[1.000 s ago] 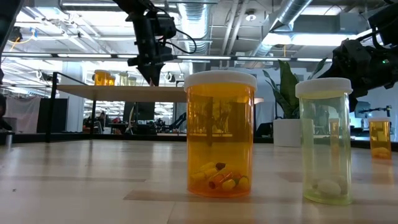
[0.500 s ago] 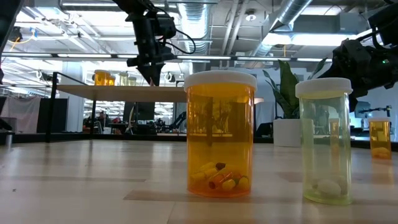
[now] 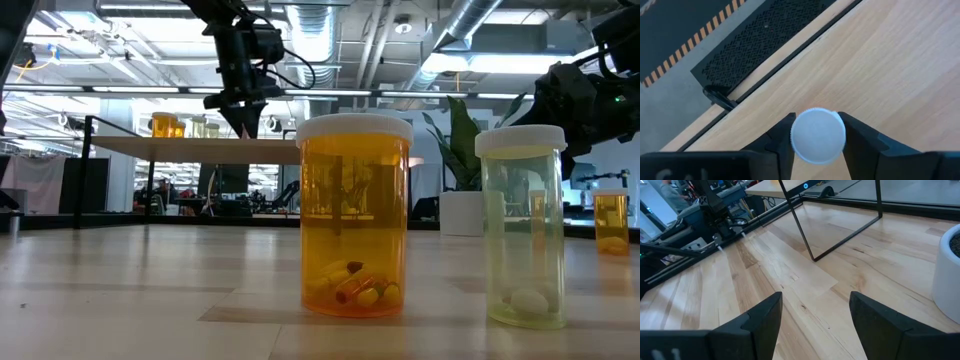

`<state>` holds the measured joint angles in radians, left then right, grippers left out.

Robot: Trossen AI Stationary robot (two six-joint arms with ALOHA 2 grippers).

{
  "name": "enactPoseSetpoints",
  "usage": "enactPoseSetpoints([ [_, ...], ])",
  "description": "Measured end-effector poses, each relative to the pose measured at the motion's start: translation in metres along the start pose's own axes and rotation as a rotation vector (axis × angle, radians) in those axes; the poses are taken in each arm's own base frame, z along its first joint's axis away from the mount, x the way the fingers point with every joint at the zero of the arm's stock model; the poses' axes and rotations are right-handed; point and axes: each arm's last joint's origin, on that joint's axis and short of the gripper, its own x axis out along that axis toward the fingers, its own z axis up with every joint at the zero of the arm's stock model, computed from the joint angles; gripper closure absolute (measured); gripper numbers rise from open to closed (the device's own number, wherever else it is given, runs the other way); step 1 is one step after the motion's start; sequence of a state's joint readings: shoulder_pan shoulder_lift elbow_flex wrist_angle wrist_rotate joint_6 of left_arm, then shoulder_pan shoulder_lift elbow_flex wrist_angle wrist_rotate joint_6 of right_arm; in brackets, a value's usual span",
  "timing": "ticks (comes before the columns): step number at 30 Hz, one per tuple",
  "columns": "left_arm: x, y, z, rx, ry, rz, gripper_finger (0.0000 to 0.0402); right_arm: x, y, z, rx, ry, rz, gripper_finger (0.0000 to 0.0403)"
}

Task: Pick and place medicine bottles onto shelf by color
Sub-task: Put the left pink pill bottle on the shelf, then put the top small orange pill bottle on the shelf

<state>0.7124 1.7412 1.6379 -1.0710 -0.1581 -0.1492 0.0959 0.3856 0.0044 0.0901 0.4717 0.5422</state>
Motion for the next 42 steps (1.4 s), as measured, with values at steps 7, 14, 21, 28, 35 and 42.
enactPoseSetpoints([
  [7,0.0,0.001,0.0,-0.005,-0.004,0.014,0.0257,0.0,0.0,0.0,0.0,0.0,0.0,0.0147],
  [14,0.0,0.002,-0.001,-0.002,0.003,0.041,0.025,0.0,0.0,0.0,0.0,0.0,0.0,0.0147],
  [21,-0.001,0.002,-0.001,-0.002,0.0,0.061,0.025,0.0,0.0,0.0,0.0,0.0,0.0,0.0147],
  [28,-0.007,0.004,-0.001,-0.006,-0.018,0.06,0.025,0.0,0.0,0.0,0.0,0.0,0.0,0.0147],
  [35,-0.017,0.006,-0.003,-0.021,-0.044,0.059,0.0231,0.0,0.0,0.0,0.0,0.0,0.0,0.0147],
  [42,-0.018,0.005,-0.003,-0.004,-0.043,0.029,0.021,0.0,0.0,0.0,0.0,0.0,0.0,0.0147],
])
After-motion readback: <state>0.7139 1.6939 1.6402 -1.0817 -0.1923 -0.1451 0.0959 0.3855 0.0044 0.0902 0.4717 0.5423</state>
